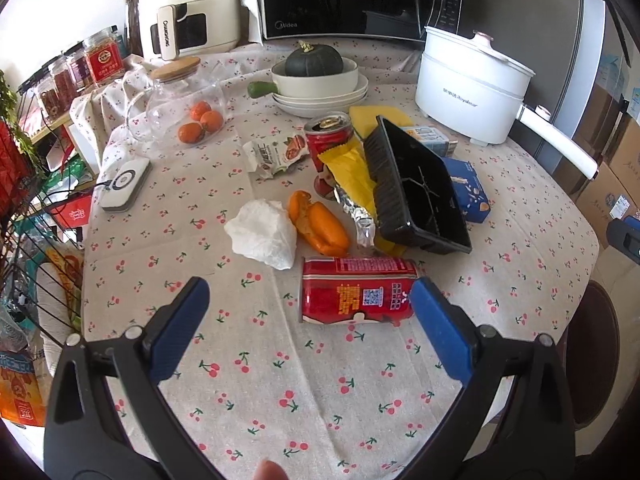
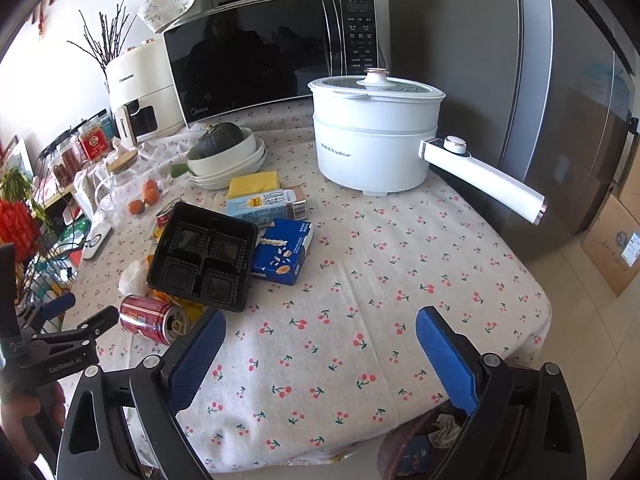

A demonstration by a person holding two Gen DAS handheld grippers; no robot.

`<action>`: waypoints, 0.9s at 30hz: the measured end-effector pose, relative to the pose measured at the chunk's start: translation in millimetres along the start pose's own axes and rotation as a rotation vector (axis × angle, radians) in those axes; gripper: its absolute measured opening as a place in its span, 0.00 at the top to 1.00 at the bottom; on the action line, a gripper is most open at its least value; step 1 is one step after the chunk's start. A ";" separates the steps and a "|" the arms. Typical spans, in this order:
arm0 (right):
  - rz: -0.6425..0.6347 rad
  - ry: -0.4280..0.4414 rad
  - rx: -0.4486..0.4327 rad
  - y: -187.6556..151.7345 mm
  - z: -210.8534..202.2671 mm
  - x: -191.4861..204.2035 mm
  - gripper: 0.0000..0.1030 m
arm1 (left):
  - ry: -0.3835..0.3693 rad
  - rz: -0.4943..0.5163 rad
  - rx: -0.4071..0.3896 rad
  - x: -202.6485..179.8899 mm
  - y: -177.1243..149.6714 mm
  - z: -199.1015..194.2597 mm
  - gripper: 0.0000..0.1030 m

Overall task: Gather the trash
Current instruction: 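Move both grippers back over the table toward the remaining items, then grasp the red can with the left gripper while the right gripper grasps the black plastic tray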

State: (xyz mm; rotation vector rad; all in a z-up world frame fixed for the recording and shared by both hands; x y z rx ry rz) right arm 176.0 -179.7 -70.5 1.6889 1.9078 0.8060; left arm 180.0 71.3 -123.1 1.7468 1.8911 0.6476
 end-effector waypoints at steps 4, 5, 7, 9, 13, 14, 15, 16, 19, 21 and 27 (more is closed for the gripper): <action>-0.001 -0.008 0.025 -1.4 14.3 1.4 0.05 | -0.015 0.014 0.070 -13.9 -7.5 25.5 0.02; -0.001 -0.009 0.031 -1.7 17.1 1.7 0.05 | -0.010 0.017 0.082 -15.2 -8.5 31.1 0.02; -0.003 -0.012 0.041 -2.7 21.8 2.4 0.05 | -0.014 0.005 0.110 -15.6 -11.5 41.0 0.02; -0.007 -0.015 0.050 -3.7 26.0 3.2 0.05 | -0.021 -0.017 0.128 -14.7 -12.3 47.6 0.02; -0.018 -0.018 0.065 -5.5 32.7 5.9 0.05 | -0.036 -0.031 0.125 -16.2 -10.1 54.2 0.02; -0.019 -0.018 0.069 -5.9 34.4 6.8 0.05 | -0.045 -0.037 0.125 -15.2 -9.2 56.0 0.02; -0.018 -0.016 0.071 -6.1 36.2 7.8 0.05 | -0.056 -0.043 0.126 -14.4 -8.5 57.3 0.02; -0.015 -0.011 0.073 -6.2 38.1 8.8 0.05 | -0.068 -0.046 0.125 -13.7 -7.4 58.5 0.03; 0.013 0.007 0.086 -6.3 46.1 11.3 0.05 | -0.082 -0.027 0.114 -13.7 -4.7 59.5 0.04; 0.038 0.020 0.095 -5.6 52.4 12.0 0.05 | -0.087 -0.019 0.105 -14.4 -3.2 59.3 0.04; 0.124 0.049 0.125 -6.2 67.1 12.3 0.05 | -0.111 -0.028 0.109 -16.4 -1.8 62.4 0.04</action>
Point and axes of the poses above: each gripper's, at about its wrist camera, not at the fingertips, and z roughly the way its jaws point, x to its left, y to its top, the point moved 4 cm from there along z, roughly the way its jaws point, and after that the axes turned 3 degrees about -z, right-handed, at the moved point
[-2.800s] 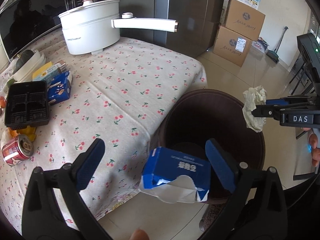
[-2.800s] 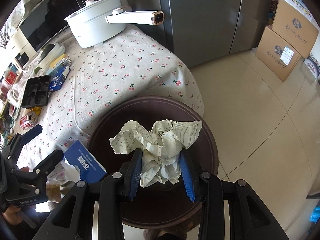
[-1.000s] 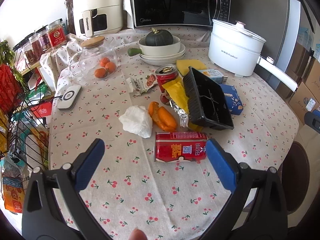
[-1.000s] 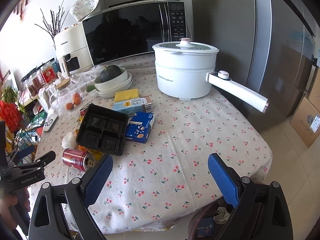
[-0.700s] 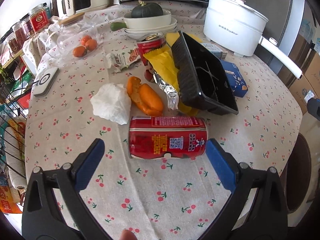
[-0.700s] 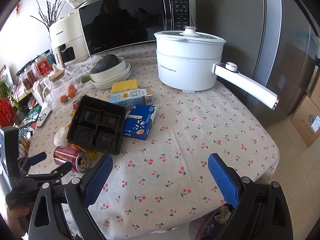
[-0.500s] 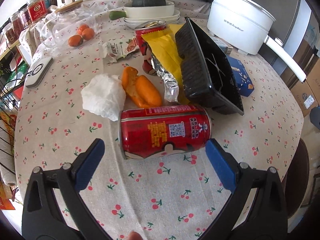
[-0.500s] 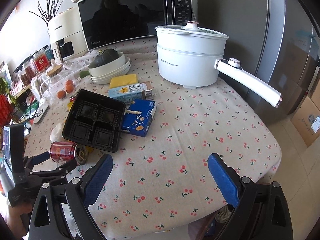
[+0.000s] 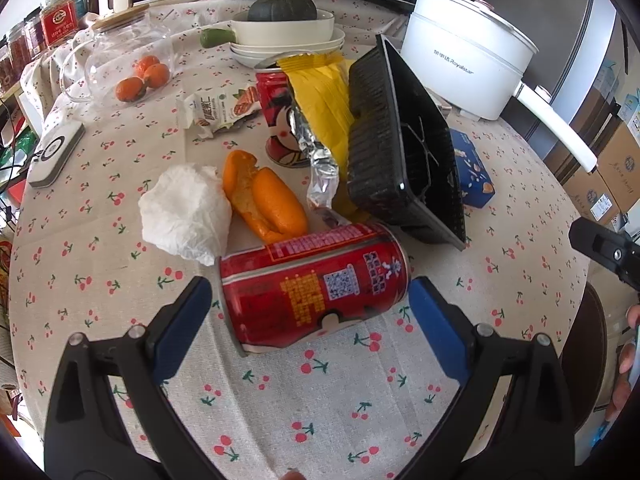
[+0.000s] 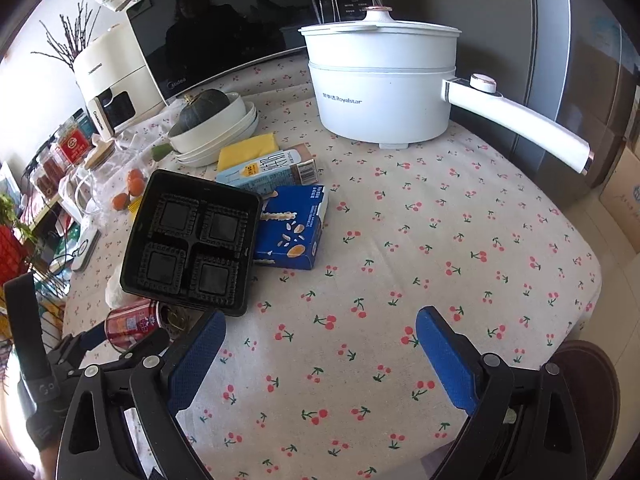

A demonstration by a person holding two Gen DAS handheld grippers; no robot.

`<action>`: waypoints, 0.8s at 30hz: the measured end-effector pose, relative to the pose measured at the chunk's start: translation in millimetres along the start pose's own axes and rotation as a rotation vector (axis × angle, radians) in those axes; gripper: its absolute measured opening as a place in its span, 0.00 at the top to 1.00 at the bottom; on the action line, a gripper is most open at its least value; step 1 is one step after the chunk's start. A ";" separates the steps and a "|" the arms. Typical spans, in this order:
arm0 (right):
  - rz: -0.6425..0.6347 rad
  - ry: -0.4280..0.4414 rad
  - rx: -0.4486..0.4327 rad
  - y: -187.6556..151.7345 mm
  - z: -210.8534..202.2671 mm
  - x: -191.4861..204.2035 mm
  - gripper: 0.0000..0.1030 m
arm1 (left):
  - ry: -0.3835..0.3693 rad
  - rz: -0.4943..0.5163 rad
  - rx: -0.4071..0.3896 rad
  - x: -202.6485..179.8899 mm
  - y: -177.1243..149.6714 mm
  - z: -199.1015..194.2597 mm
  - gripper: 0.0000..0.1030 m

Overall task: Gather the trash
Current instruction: 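Grasp the red can with the left gripper while the right gripper grasps the black plastic tray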

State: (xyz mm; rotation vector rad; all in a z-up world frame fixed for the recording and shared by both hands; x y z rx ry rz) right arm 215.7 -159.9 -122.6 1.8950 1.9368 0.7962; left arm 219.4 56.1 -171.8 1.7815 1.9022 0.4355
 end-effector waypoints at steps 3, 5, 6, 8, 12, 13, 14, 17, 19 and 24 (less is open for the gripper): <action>0.007 0.002 0.009 -1.4 2.0 0.0 0.05 | -0.003 -0.031 0.003 1.5 1.0 2.8 0.04; 0.000 -0.005 0.012 -2.4 2.4 0.5 0.05 | -0.004 -0.062 0.002 2.9 2.3 3.6 0.04; -0.004 -0.007 0.014 -2.9 2.5 0.6 0.05 | -0.005 -0.075 0.002 3.1 2.9 4.1 0.04; -0.008 -0.010 0.016 -3.8 2.4 0.6 0.05 | -0.011 -0.095 0.005 1.4 3.3 4.7 0.04; -0.005 -0.012 0.013 -4.1 0.6 -2.2 0.05 | 0.038 -0.090 -0.007 -5.8 3.0 6.4 0.04; -0.003 -0.013 0.012 -4.1 -0.2 -3.2 0.05 | 0.053 -0.092 -0.010 -6.4 2.8 7.0 0.04; -0.002 -0.013 0.011 -3.9 -0.9 -4.3 0.05 | 0.068 -0.099 -0.012 -6.0 2.5 7.6 0.04; -0.004 -0.016 0.009 -4.0 -2.6 -6.4 0.05 | 0.102 -0.123 -0.020 -4.3 2.8 8.9 0.05; -0.008 -0.019 0.010 -4.0 -2.8 -7.4 0.05 | 0.106 -0.135 -0.019 -3.9 2.6 9.2 0.10; -0.007 -0.005 0.015 -2.1 0.0 -5.3 0.05 | 0.096 -0.111 0.009 -0.6 -0.7 4.4 0.11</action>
Point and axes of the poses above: each gripper's, at about its wrist camera, not at the fingertips, and z roughly the way its jaws point, x to its left, y to its top, the point moved 4 cm from there along z, roughly the way its jaws point, and after that the axes turned 3 degrees about -z, right-handed, at the moved point
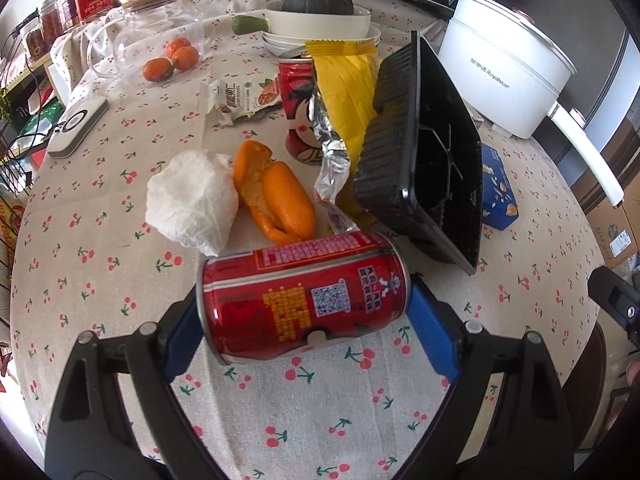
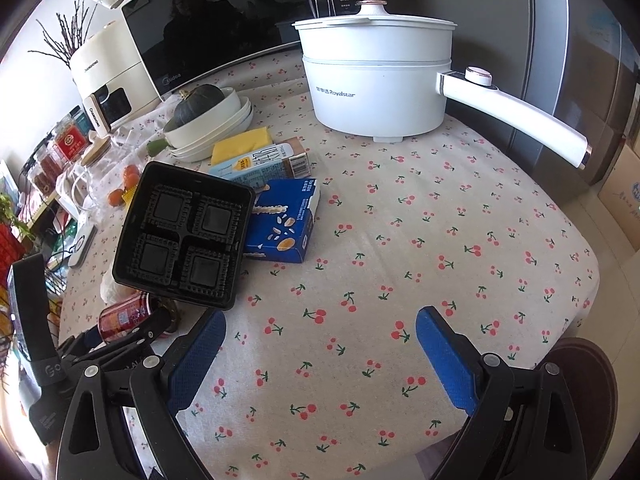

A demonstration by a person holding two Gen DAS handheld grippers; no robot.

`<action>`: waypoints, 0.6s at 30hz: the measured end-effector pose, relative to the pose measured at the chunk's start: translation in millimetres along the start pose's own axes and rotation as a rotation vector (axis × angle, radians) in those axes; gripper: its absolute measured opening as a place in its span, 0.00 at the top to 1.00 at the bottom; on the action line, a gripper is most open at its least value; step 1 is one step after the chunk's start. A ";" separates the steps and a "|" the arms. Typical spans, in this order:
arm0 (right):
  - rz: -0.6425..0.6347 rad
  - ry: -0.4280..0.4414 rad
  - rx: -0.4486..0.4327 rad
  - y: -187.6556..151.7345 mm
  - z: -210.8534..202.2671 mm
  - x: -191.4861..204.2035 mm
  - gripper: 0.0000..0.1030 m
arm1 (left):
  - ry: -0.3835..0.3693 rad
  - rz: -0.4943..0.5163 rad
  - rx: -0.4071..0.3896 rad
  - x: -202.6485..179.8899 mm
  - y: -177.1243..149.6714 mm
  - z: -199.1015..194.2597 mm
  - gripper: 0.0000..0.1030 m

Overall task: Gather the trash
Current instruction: 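Grasp the red can with the left gripper while the right gripper grasps the black plastic tray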

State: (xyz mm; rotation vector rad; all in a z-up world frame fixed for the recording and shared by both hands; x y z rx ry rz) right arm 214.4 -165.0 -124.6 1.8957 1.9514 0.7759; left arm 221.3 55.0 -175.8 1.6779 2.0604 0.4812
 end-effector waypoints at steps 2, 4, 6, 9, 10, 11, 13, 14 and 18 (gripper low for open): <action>0.004 0.018 0.007 1.8 4.5 4.3 0.05 | 0.002 0.006 0.007 7.6 -2.4 -5.5 0.11; 0.013 0.042 0.014 4.0 10.7 10.7 0.05 | -0.003 0.000 0.011 17.7 -4.3 -13.1 0.11; 0.025 0.072 0.018 6.9 18.6 19.7 0.05 | -0.003 -0.005 0.006 29.1 -5.2 -22.5 0.11; 0.036 0.121 0.021 11.3 33.4 36.4 0.05 | -0.003 -0.003 -0.012 45.8 -4.8 -37.2 0.11; 0.040 0.136 0.020 12.3 38.6 42.1 0.06 | 0.001 -0.001 -0.020 50.9 -4.2 -41.9 0.11; 0.047 0.152 0.020 13.3 44.1 47.2 0.06 | 0.005 0.001 -0.028 55.7 -3.6 -46.2 0.11; 0.069 0.189 0.023 14.6 55.6 55.7 0.06 | 0.008 -0.002 -0.041 65.2 -2.6 -53.4 0.11; 0.084 0.208 0.024 15.4 61.3 59.4 0.06 | 0.009 -0.006 -0.044 69.6 -2.4 -56.0 0.11; 0.132 0.250 0.033 17.5 83.4 71.2 0.14 | 0.010 -0.018 -0.034 84.0 -4.1 -57.2 0.11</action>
Point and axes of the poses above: each gripper's, at about its wrist camera, not at the fingertips, and z roughly the way its jaws point, x to its left, y to its top, the point moved 4 cm from there along z, roughly the way its jaws point, and after that the axes turned 3 degrees about -z, right-handed, at the moved point
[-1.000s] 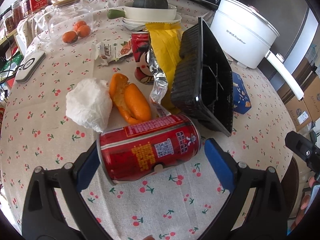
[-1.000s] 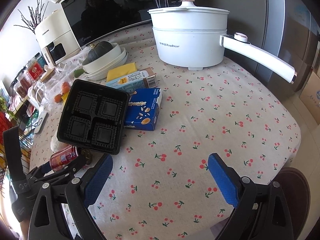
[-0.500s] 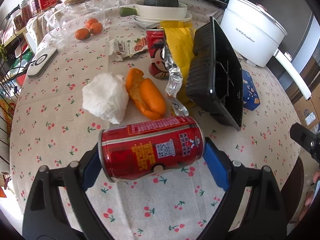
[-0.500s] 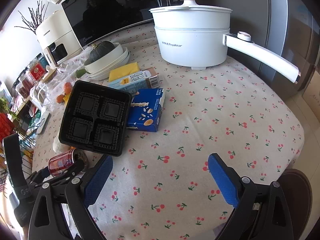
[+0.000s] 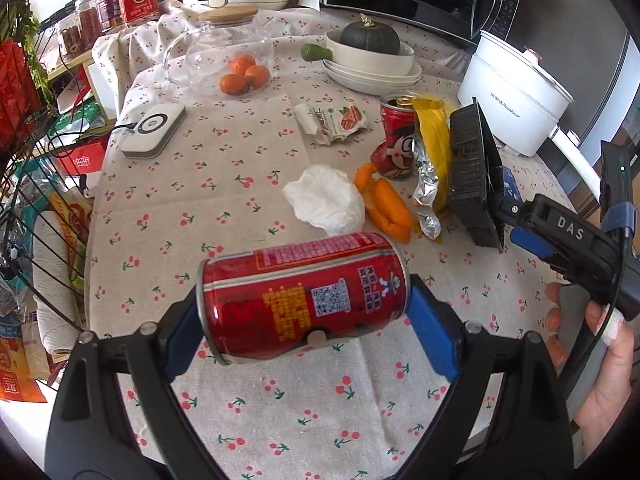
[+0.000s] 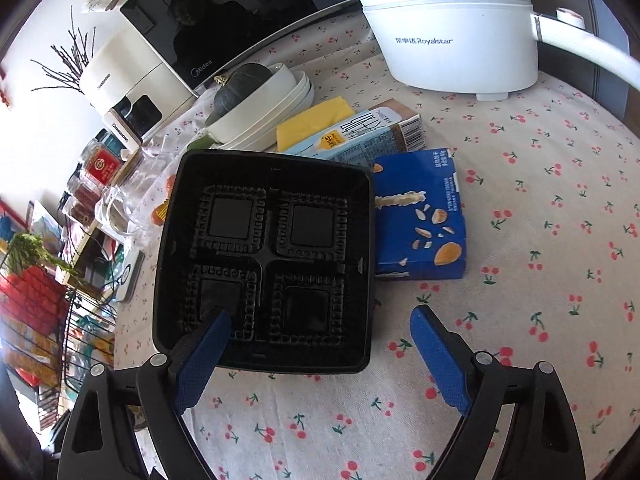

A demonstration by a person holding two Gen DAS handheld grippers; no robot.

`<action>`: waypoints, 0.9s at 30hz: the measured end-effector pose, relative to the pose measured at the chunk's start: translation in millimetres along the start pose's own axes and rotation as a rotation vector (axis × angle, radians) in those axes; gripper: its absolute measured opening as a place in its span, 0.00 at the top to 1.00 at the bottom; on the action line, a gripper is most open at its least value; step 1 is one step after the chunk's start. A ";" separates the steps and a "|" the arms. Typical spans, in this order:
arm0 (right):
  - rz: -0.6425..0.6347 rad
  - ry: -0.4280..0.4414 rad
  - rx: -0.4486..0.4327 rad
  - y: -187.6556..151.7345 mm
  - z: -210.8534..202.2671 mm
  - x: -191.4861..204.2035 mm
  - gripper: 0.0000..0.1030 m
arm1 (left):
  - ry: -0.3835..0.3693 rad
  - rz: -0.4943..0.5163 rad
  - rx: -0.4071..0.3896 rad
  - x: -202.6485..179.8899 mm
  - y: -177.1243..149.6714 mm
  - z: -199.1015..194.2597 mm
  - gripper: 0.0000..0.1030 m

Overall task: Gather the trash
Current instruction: 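Grasp the red can with the left gripper while the right gripper grasps the black plastic tray, then carry the red can and black tray over the brown bin and open both grippers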

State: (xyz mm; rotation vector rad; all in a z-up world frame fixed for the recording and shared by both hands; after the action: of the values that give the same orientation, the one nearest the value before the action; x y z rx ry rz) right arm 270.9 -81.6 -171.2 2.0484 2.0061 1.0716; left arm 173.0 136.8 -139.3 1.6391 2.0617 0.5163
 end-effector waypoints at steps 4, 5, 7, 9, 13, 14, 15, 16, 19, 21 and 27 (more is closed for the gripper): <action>-0.035 -0.038 -0.012 4.1 14.6 5.3 0.32 | -0.003 -0.010 0.024 6.7 -4.2 2.2 0.11; -0.042 -0.031 -0.008 5.2 16.9 6.9 0.35 | -0.006 -0.009 0.024 7.1 -3.9 2.3 0.11; -0.056 -0.017 -0.003 5.9 18.0 8.0 0.42 | -0.009 -0.007 0.021 7.5 -2.8 1.0 0.11; -0.067 -0.018 0.002 5.4 16.8 8.1 0.43 | -0.016 -0.009 0.016 6.6 -1.5 -1.1 0.11; -0.079 -0.049 0.018 4.9 3.4 5.6 0.44 | -0.032 -0.010 0.003 1.6 0.0 -6.7 0.11; -0.082 -0.056 0.023 4.2 -2.1 4.2 0.44 | -0.035 -0.006 0.001 -0.8 0.0 -8.2 0.11; -0.088 -0.059 0.026 3.5 -8.5 3.1 0.44 | -0.040 -0.001 -0.002 -4.0 -0.4 -9.9 0.11; -0.097 -0.062 0.028 3.1 -15.5 2.7 0.45 | -0.044 0.007 -0.005 -7.4 -1.1 -11.4 0.11; -0.131 -0.077 0.026 1.7 -37.4 0.1 0.45 | -0.055 0.034 -0.011 -19.1 -3.4 -16.2 0.11; -0.145 -0.079 0.024 -0.3 -52.3 -3.6 0.45 | -0.063 0.048 -0.014 -26.8 -5.6 -19.3 0.11; -0.172 -0.136 0.036 -12.7 -94.3 -25.4 0.45 | -0.092 0.091 -0.017 -51.7 -15.0 -29.8 0.11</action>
State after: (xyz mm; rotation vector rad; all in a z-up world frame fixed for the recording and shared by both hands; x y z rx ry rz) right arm 213.6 -140.9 -117.3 1.8681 2.1005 0.8478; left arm 154.0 82.7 -116.8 1.7200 1.9191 0.4779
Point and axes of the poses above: each gripper's, at about its wrist camera, not at the fingertips, and z roughly the way its jaws point, x to its left, y to its top, the point moved 4 cm from there along z, roughly the way its jaws point, and after that the axes turned 3 degrees about -z, right-handed, at the moved point
